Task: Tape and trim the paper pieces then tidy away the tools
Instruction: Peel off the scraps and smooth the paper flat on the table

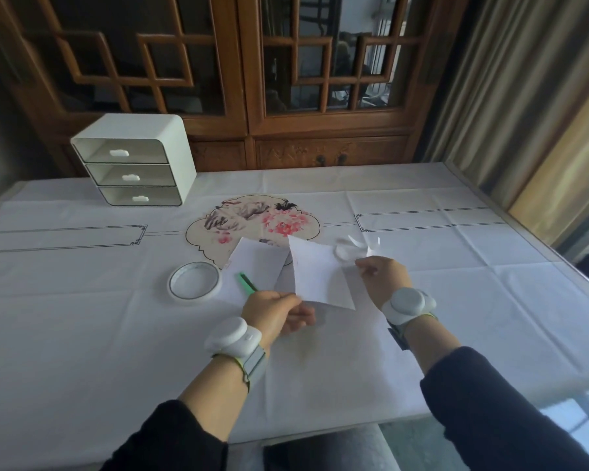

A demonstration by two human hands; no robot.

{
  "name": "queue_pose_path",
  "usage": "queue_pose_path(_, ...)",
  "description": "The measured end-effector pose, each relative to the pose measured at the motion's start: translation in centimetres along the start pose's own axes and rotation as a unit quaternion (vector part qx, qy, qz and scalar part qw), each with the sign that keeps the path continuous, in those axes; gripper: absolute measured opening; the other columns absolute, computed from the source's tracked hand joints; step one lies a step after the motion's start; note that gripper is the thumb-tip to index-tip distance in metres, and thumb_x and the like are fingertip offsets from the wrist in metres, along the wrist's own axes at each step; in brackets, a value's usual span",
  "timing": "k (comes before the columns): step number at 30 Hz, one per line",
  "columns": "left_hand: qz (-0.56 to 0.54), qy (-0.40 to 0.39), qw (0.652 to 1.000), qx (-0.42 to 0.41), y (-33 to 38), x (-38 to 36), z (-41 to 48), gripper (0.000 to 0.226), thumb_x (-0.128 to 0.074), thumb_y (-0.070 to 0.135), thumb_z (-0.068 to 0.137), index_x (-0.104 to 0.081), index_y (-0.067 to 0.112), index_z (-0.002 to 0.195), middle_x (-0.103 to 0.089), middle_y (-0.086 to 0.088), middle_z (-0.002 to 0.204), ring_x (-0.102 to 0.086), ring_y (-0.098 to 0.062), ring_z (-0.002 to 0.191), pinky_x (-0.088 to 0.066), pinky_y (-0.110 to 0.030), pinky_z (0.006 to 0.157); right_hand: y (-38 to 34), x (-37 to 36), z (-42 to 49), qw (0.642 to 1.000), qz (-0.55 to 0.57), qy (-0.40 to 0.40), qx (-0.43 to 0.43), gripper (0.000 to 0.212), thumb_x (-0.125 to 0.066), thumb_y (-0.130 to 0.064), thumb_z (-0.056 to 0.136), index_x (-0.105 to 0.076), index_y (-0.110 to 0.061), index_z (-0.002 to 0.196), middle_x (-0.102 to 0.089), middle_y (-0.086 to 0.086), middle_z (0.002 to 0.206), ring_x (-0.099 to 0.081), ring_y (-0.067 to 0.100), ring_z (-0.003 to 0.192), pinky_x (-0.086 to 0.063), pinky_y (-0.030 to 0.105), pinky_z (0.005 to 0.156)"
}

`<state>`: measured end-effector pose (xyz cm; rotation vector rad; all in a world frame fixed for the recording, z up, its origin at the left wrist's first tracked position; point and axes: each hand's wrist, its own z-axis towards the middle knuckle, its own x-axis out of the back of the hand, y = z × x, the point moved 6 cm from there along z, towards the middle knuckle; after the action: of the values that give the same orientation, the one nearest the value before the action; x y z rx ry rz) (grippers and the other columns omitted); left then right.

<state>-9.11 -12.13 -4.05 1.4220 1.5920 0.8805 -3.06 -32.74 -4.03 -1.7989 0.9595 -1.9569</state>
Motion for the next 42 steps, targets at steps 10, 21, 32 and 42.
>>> queue_pose_path(10,0.145,-0.004,0.989,0.015,-1.0,0.0,0.4,0.024,-0.048,0.001,0.088,-0.058,0.002,0.065,-0.066,-0.003,0.047,-0.062,-0.017,0.041,-0.048,-0.019,0.041,-0.2,1.0,0.2,0.996,-0.076,0.013,0.054,0.021,-0.058,-0.015,0.088,-0.071,-0.02,0.105,-0.063,0.004,0.115,-0.046,0.026,0.115,-0.035,0.025,0.086)
queue_pose_path(21,0.289,0.06,0.953,-0.072,0.8,2.3,0.5,0.021,-0.051,0.012,0.086,-0.067,0.003,0.076,-0.064,-0.004,0.049,-0.054,-0.016,0.036,-0.036,-0.012,0.038,-2.6,0.2,-0.2,0.995,-0.05,0.018,0.082,0.019,-0.059,-0.015,0.087,-0.071,-0.022,0.101,-0.062,0.001,0.115,-0.045,0.025,0.114,-0.035,0.025,0.085)
queue_pose_path(32,0.36,0.214,0.883,-0.212,6.1,9.2,2.1,0.018,-0.059,0.009,0.08,-0.072,0.018,0.09,-0.067,0.001,0.096,-0.06,-0.017,0.09,-0.04,-0.019,0.077,-10.9,-7.2,0.6,0.983,-0.081,-0.075,0.145,0.037,-0.06,-0.03,0.088,-0.059,-0.022,0.124,-0.059,0.001,0.127,-0.044,0.023,0.125,-0.042,0.035,0.099)
queue_pose_path(42,0.295,0.239,0.895,-0.235,6.0,12.0,2.8,0.018,-0.057,0.007,0.081,-0.07,0.019,0.082,-0.071,0.0,0.096,-0.062,-0.015,0.091,-0.036,-0.013,0.077,-13.0,-11.3,0.3,0.939,-0.285,-0.092,0.169,0.051,-0.048,-0.045,0.092,-0.042,-0.021,0.137,-0.057,0.004,0.129,-0.044,0.022,0.129,-0.02,0.042,0.116)
